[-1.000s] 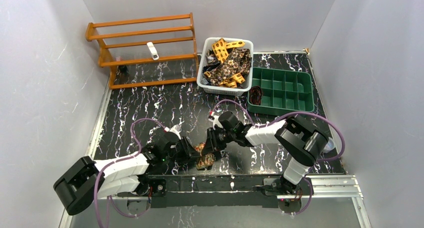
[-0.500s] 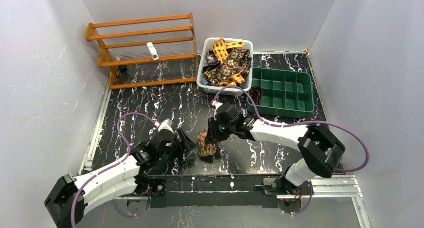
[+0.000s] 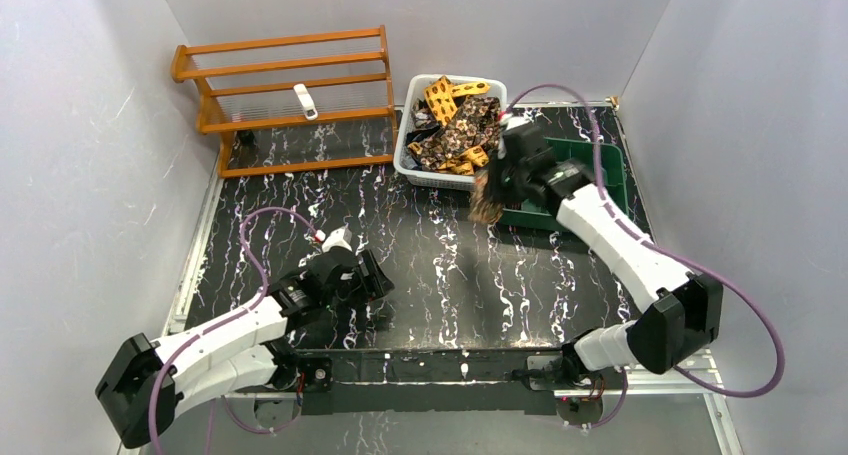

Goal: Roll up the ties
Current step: Pick up the tie at the center of the board, then place the tie in the storage box.

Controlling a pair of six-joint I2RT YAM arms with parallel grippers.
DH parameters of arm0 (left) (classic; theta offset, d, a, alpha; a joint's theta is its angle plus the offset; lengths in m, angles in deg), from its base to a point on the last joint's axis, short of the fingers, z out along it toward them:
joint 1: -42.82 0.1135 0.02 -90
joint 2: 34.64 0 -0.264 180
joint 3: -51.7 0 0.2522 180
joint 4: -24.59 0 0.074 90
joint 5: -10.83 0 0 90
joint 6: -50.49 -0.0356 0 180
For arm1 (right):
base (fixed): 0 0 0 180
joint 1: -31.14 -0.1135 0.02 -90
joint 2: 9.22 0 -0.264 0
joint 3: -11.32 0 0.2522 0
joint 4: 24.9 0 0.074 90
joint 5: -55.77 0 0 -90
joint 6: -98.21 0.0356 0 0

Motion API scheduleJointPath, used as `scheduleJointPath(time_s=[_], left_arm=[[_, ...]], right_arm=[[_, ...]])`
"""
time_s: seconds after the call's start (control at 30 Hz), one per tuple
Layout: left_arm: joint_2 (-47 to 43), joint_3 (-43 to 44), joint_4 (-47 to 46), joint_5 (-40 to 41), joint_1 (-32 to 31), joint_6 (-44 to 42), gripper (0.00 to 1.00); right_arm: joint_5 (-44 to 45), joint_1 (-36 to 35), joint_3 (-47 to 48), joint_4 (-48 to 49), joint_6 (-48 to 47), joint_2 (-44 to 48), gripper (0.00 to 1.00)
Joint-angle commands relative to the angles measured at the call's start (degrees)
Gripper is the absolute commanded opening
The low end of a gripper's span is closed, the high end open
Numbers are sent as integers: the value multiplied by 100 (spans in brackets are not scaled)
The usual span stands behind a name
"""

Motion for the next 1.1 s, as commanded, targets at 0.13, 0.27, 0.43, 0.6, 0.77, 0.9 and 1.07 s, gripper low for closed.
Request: scheduleJointPath(time_s=[0.13, 0.27, 0.43, 0.6, 0.77, 0.9, 1.07], left_arm=[[316, 337, -143, -169, -12, -420, 69], [377, 403, -172, -258, -4, -508, 68], [354, 385, -154, -296, 1, -551, 68], [270, 320, -127, -284, -4, -548, 68], [280, 299, -138, -281, -4, -537, 68], [302, 294, -156, -270, 1, -529, 68], [368, 251, -210, -310, -5, -507, 67]], right_arm=[[-107, 1861, 1688, -1489, -1440, -872, 1], [-380, 2333, 2106, -1528, -1685, -1421, 1], [-255, 2522, 2158, -1415, -1818, -1821, 1], [28, 2544, 2169, -1241, -1962, -2023, 1], [298, 2544, 2247, -1104, -2012, -2298, 1], [530, 2548, 2011, -588, -2004, -2293, 1], [61, 2538, 1942, -546, -1893, -2415, 1]])
